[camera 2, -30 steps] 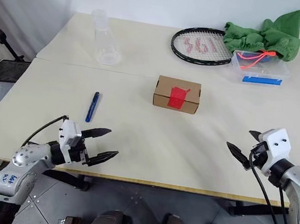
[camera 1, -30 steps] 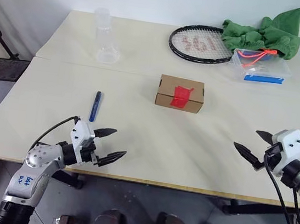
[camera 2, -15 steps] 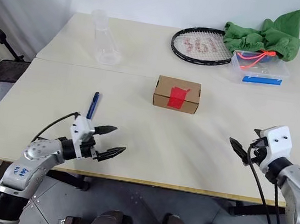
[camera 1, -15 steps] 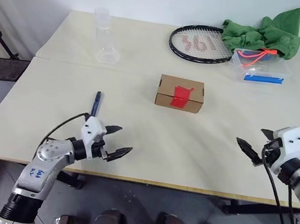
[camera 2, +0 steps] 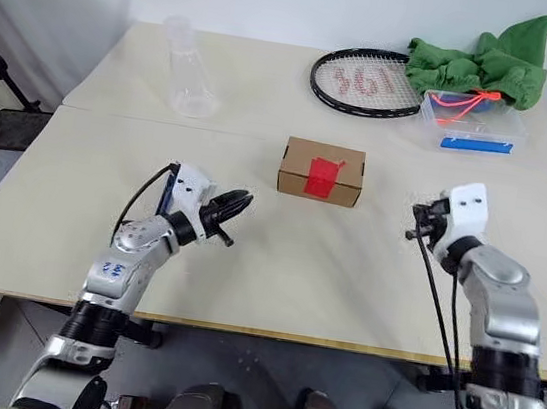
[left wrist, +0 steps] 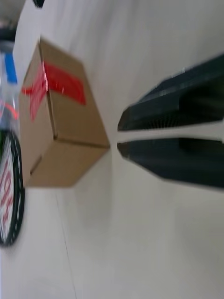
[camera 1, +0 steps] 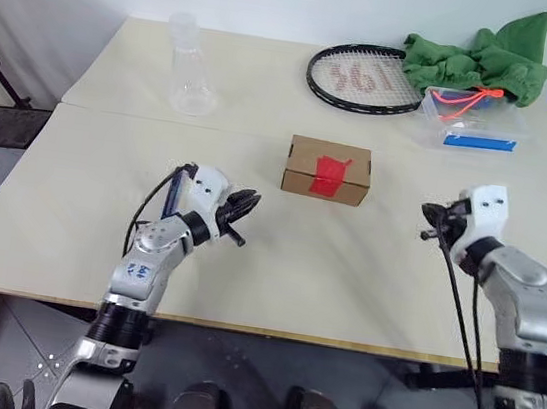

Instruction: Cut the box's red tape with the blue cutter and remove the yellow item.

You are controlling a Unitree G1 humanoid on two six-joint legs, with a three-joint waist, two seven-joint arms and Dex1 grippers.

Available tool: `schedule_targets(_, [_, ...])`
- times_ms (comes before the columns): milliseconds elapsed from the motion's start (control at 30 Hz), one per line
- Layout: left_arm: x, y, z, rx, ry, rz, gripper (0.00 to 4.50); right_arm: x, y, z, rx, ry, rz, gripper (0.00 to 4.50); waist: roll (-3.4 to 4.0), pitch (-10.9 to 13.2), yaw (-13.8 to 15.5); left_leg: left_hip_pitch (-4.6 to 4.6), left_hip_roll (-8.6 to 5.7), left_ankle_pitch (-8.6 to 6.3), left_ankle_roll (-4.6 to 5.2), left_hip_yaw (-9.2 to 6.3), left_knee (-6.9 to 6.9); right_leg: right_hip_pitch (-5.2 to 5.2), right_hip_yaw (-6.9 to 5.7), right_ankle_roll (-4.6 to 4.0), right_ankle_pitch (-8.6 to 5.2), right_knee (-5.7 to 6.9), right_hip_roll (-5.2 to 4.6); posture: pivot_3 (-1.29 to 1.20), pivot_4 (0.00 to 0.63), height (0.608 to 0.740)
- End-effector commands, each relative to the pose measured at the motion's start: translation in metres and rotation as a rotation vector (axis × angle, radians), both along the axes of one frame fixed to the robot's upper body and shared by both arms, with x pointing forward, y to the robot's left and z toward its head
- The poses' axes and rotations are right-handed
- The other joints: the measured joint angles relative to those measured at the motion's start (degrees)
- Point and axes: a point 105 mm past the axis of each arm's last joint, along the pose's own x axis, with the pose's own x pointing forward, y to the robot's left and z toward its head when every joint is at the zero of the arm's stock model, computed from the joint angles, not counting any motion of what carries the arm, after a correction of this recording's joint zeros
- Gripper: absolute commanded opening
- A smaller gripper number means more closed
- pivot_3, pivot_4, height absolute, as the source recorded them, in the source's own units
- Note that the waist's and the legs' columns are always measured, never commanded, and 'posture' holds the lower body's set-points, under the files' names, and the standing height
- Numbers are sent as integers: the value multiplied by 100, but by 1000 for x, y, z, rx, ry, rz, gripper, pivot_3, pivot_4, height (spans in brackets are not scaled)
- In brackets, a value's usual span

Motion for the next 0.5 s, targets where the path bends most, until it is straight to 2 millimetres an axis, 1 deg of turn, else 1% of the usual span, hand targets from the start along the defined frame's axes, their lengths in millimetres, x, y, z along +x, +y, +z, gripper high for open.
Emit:
schedule_targets(33, [19, 7, 15, -20, -60, 130, 22, 18, 6, 7, -13, -41, -6, 0, -1, 1, 7, 0, 0, 0, 0, -3, 1, 0, -2, 0, 0, 4, 0, 0, 150, 740])
schedule_targets(67, [22, 5, 17, -11, -72, 137, 22, 22, 8, 7, -15, -42, -6, 0, -1, 1, 7, -3, -1, 1, 1, -3, 1, 0, -5, 0, 0, 0, -1, 0, 150, 740])
schedule_targets(133, [35, 5, 19, -10, -75, 183, 22, 35, 17, 6, -9, -42, 2, 0, -1, 1, 9, -4, -2, 1, 1, -4, 1, 0, -8, 1, 0, 2, -2, 0, 150, 740])
schedule_targets(200, [44, 4, 19, 5, -83, 198, 22, 45, 24, 6, -7, -39, 4, 0, -1, 1, 1, -6, -3, 1, 1, -5, 1, 0, -11, 1, 0, 0, -2, 0, 150, 740])
schedule_targets(333, [59, -7, 21, 24, -99, 163, 22, 60, 45, 7, 10, -42, 28, 0, -1, 1, -65, -11, -2, 2, 0, -11, -3, 0, -31, 1, 0, -1, -2, 0, 150, 740])
schedule_targets(433, [64, -14, 23, 9, -94, 134, 22, 64, 60, 10, 15, -51, 71, 0, -1, 1, -117, -18, -3, 3, 0, -26, -5, 0, -56, 1, 0, 1, -7, 0, 150, 740])
schedule_targets(500, [64, -26, 23, 34, -90, 48, 22, 60, 81, 15, -1, -46, 177, 0, -1, 1, -143, -22, -4, 2, 0, -28, -7, 0, -67, 1, 0, -1, -8, 0, 150, 740])
